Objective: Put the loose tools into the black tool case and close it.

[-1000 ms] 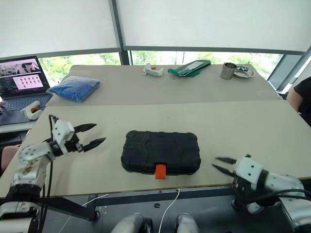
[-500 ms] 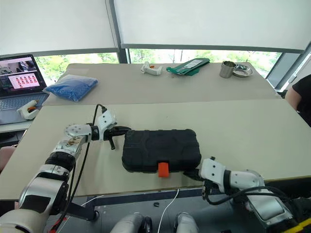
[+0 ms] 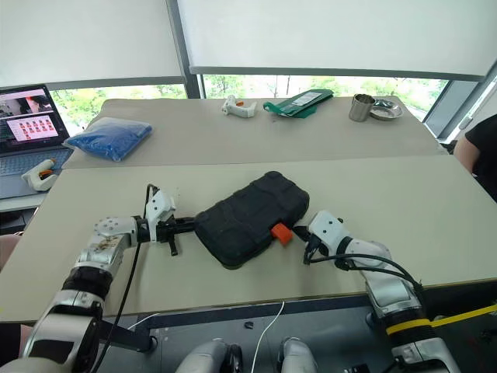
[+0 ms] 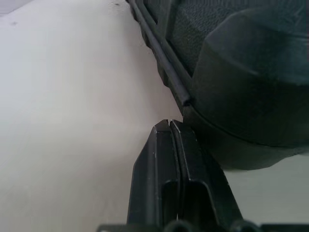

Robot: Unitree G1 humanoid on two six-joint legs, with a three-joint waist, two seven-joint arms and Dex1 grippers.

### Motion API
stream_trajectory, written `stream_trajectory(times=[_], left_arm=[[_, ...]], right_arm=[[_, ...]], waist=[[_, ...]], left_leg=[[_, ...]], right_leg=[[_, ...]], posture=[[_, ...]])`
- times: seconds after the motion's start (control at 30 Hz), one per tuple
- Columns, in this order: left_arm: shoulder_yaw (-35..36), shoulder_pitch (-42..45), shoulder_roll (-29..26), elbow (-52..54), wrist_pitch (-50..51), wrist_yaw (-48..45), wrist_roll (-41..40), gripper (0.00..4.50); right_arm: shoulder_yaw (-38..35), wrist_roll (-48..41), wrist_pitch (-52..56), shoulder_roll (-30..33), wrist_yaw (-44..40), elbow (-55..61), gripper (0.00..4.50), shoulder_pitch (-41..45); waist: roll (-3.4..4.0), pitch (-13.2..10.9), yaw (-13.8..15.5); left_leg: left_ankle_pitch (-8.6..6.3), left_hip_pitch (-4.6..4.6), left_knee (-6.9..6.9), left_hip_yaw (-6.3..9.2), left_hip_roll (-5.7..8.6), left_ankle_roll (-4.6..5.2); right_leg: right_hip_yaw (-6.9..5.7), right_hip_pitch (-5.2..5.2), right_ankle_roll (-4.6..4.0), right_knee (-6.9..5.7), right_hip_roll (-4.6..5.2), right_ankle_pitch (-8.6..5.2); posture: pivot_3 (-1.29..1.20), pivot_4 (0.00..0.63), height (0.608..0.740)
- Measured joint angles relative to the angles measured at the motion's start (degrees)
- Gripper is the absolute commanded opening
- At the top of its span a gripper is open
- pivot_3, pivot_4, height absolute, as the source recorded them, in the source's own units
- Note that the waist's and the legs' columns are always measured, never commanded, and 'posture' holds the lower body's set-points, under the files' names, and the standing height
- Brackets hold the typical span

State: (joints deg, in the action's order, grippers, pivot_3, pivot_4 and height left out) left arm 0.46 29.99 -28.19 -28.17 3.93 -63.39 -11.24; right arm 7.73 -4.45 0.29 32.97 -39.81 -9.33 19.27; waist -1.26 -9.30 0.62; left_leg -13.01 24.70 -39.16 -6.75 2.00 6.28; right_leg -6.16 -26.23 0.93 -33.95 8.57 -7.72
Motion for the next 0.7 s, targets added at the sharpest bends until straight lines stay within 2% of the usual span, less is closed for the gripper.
stream_trajectory(times=[0.13, 0.2, 0.37, 0.43, 0.53, 0.7], left_arm=[[1.6, -1.7, -1.0, 4.4, 4.0, 5.5, -0.1, 0.08], [1.8, 0.1, -2.8, 4.9, 6.4, 5.1, -0.3, 0.08], [0.7, 11.0, -0.6, 7.6, 12.0, 2.1, -4.0, 0.08], [-1.5, 13.6, 1.6, 9.0, 13.3, 1.6, -4.1, 0.08], [-9.5, 14.3, 5.2, 10.1, 13.6, 0.8, -0.9, 0.08], [-15.3, 13.8, 5.1, 9.9, 13.2, 1.6, 4.4, 0.08]], right_arm=[[-1.5, -1.1, -1.4, 1.8, -2.6, 2.0, 0.00, -1.3], [-4.5, -3.9, -0.7, 2.8, -3.8, 6.6, 0.00, -3.9], [-10.0, -10.5, 2.9, 3.9, -5.1, 17.1, 0.00, -8.9], [-10.7, -12.7, 4.6, 3.8, -5.3, 19.9, 0.00, -9.6], [-10.4, -13.3, 5.7, 3.5, -5.8, 22.7, 0.00, -9.5], [-8.0, -11.4, 5.4, 3.4, -7.0, 21.2, 0.00, -9.5]], waist=[[0.01, 0.0, 0.2], [0.00, 0.0, 0.3], [-0.01, 0.0, 1.0], [0.00, 0.0, 1.0], [0.00, 0.0, 0.8], [0.04, 0.0, 0.1]], left_leg=[[0.03, -0.02, -0.01, 0.04, 0.02, -0.03], [0.04, -0.03, -0.01, 0.06, -0.01, -0.06], [0.04, -0.05, -0.07, 0.07, 0.00, -0.04], [0.03, -0.05, -0.07, 0.05, 0.02, -0.02], [0.03, -0.05, -0.07, -0.03, 0.02, -0.02], [-0.01, -0.37, -0.07, -0.05, -0.11, 0.05]], right_leg=[[-0.03, 0.05, 0.38, 0.02, -0.05, -0.23], [-0.07, 0.06, 0.42, 0.01, -0.05, -0.26], [-0.13, 0.12, 0.43, 0.01, -0.05, -0.25], [-0.12, 0.14, 0.42, 0.01, -0.05, -0.25], [-0.16, 0.13, 0.41, 0.00, -0.16, -0.25], [-0.27, 0.35, 0.40, -0.03, -0.14, -0.30]], posture=[[0.00, 0.150, 0.740], [0.00, 0.150, 0.740], [0.00, 0.150, 0.740], [0.00, 0.150, 0.740], [0.00, 0.150, 0.740], [0.00, 0.150, 0.740]])
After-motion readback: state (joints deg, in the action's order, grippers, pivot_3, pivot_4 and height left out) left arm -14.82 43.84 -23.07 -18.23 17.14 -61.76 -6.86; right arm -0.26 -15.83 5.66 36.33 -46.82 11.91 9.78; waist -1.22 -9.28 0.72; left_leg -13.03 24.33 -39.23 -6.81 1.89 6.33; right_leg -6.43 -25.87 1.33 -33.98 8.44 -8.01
